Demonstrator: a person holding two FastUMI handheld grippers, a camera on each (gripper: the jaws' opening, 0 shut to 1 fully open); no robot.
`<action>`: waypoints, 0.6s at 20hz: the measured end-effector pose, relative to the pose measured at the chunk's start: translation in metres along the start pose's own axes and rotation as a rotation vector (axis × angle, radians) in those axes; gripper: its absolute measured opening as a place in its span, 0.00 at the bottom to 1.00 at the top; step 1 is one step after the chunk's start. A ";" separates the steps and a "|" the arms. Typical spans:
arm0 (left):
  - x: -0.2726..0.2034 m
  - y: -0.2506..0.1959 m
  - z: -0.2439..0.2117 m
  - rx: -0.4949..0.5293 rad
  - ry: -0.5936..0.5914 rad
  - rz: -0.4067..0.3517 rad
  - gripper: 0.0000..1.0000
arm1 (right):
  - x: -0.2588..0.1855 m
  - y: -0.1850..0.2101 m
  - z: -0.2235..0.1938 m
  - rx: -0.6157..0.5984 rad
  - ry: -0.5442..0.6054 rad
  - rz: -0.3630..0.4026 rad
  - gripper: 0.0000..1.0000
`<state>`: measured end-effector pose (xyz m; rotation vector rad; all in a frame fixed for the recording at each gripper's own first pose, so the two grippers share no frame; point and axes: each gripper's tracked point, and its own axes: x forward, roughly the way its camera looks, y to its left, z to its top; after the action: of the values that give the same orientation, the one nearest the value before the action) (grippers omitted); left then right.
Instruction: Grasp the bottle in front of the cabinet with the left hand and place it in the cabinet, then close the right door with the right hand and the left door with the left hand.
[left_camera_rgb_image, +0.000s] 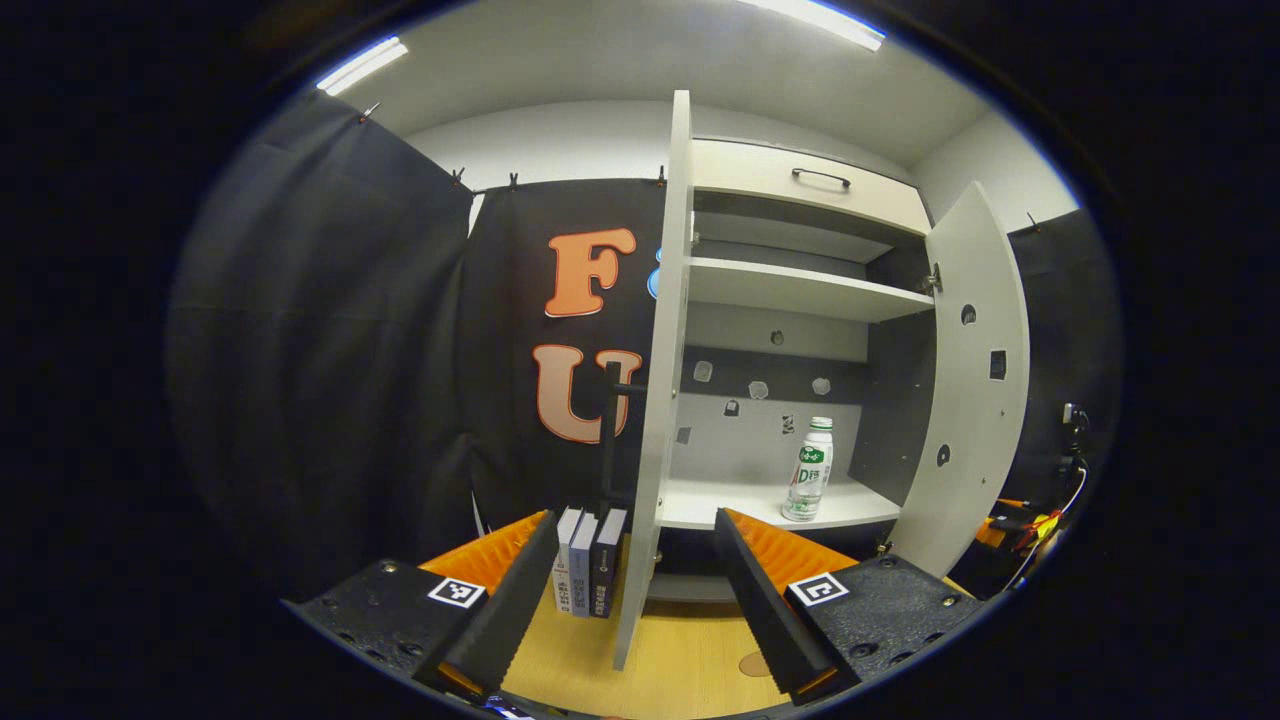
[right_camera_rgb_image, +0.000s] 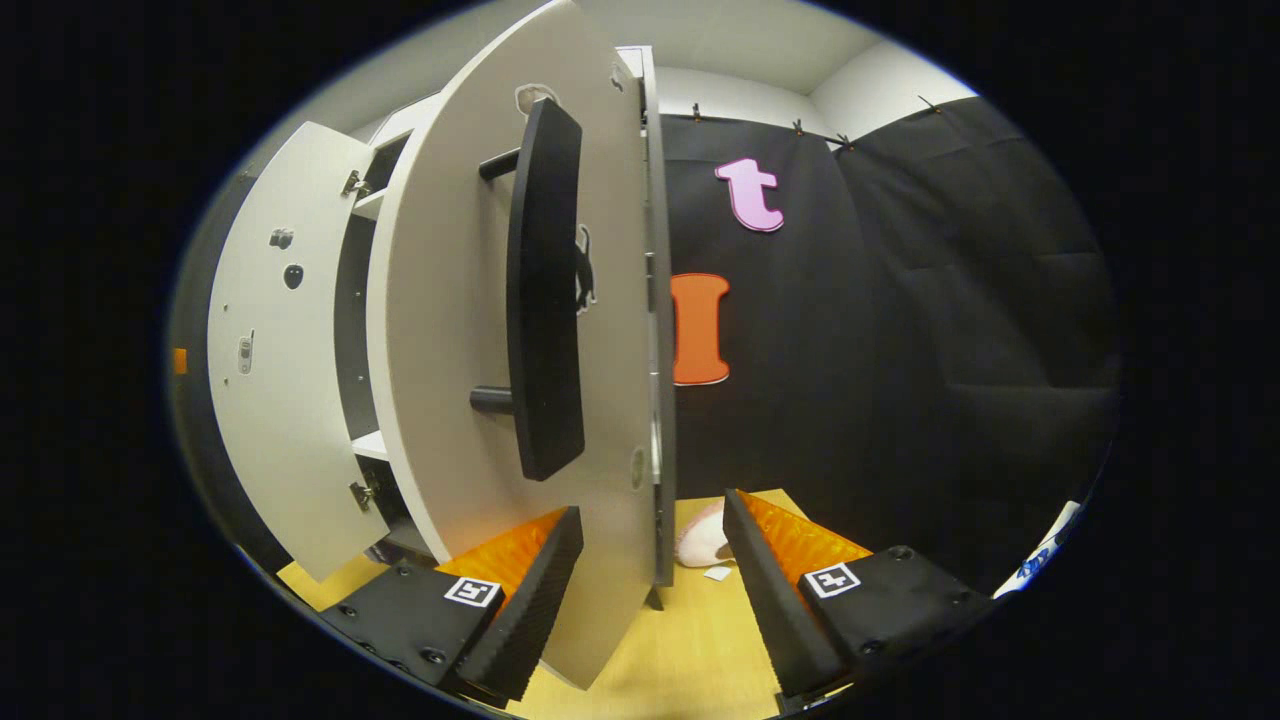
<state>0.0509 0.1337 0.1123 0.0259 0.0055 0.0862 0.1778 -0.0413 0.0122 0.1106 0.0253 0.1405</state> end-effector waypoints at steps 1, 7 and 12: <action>-0.001 0.004 -0.002 0.000 0.001 0.005 0.95 | 0.002 0.005 0.000 -0.002 -0.004 0.006 0.94; 0.001 0.027 -0.002 -0.004 -0.003 0.042 0.93 | 0.020 0.040 0.002 -0.034 -0.021 0.033 0.94; 0.007 0.043 -0.007 -0.013 0.006 0.069 0.95 | 0.051 0.061 0.005 -0.045 -0.035 0.055 0.94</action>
<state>0.0537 0.1774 0.1060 0.0125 0.0101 0.1550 0.2204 0.0258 0.0231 0.0686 -0.0160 0.1940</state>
